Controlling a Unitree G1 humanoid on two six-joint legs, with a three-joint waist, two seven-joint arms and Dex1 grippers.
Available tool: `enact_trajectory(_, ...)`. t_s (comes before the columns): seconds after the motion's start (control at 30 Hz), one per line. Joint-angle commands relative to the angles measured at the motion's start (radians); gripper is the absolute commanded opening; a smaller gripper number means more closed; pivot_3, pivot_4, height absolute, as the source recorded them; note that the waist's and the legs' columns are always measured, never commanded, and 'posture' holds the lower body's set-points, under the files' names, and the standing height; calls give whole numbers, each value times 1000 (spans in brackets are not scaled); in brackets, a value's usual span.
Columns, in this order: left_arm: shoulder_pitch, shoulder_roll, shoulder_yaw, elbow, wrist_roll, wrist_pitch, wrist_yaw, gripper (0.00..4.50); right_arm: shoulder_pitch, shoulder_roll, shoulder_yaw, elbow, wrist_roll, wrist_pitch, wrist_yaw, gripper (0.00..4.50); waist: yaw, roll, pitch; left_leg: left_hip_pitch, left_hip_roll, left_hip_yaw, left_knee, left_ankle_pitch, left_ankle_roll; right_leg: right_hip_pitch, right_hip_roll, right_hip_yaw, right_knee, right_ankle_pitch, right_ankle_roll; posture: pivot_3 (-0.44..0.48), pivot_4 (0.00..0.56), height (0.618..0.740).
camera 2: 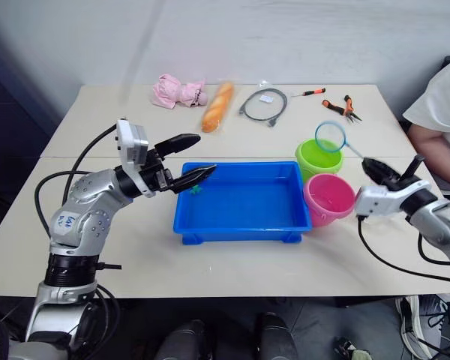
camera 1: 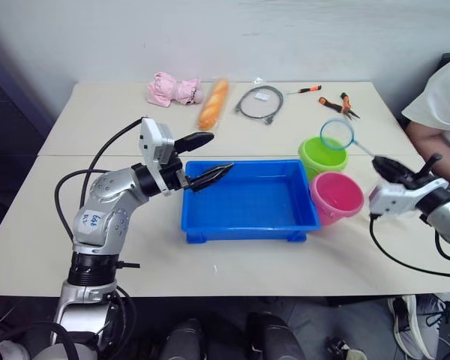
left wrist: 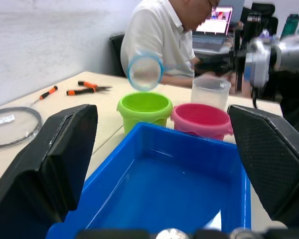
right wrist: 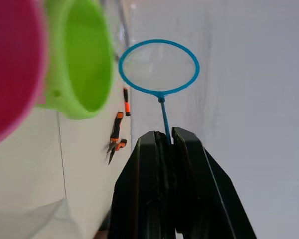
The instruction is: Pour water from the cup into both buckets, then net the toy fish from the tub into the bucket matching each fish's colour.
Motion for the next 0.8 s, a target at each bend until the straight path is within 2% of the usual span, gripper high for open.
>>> enact_trajectory(0.03, 39, 68, 50, -20, -17, -1, -50, 4466, 23, 33, -21, -219, 409, 175, 319, 0, -4, 0, 0, 0, 1, 0, 0, 0, 0, 0, 0, 0, 0, 0, 0, 0, 150, 738)
enact_trajectory(0.13, 89, 158, 79, -27, -16, 19, -91, 4466, 76, 31, -19, -466, 720, 509, 528, 0, -1, 0, 0, -1, 1, -3, 0, 0, 0, 0, 0, -2, 0, 0, 0, 0, 150, 738)
enact_trajectory(0.27, 139, 240, 118, -23, -12, 44, -98, 4466, 88, -10, 16, -659, 866, 885, 619, 0, 7, 0, 0, -1, 0, -5, 0, -2, 3, 1, -4, -3, 0, 0, -1, 0, 150, 738)
enact_trajectory(0.37, 181, 271, 151, -8, -8, 62, -83, 4466, 50, -24, 84, -733, 879, 1153, 610, 0, 14, 0, 0, -2, -1, -7, 0, -3, 4, 1, -7, -4, -1, -1, -2, 0, 150, 738)
enact_trajectory(0.47, 214, 297, 152, -9, -4, 97, -84, 4466, -51, 29, 142, -719, 864, 1345, 571, 0, 15, 0, 0, -2, -2, -7, 0, -5, 5, -1, -9, -4, -1, -1, -3, 0, 150, 738)
enact_trajectory(0.63, 225, 332, 137, -26, -15, 159, -110, 4466, -195, 126, 271, -637, 754, 1445, 601, 0, 11, 0, 0, -4, -2, -7, -1, -5, 4, -3, -9, -5, -1, -2, -3, 0, 150, 738)
enact_trajectory(0.8, 195, 335, 123, -33, -12, 184, -106, 4466, -276, 247, 348, -530, 639, 1432, 596, 0, 7, 0, 0, -6, -3, -7, -2, -5, 4, -5, -9, -5, -1, -2, -3, 0, 150, 738)
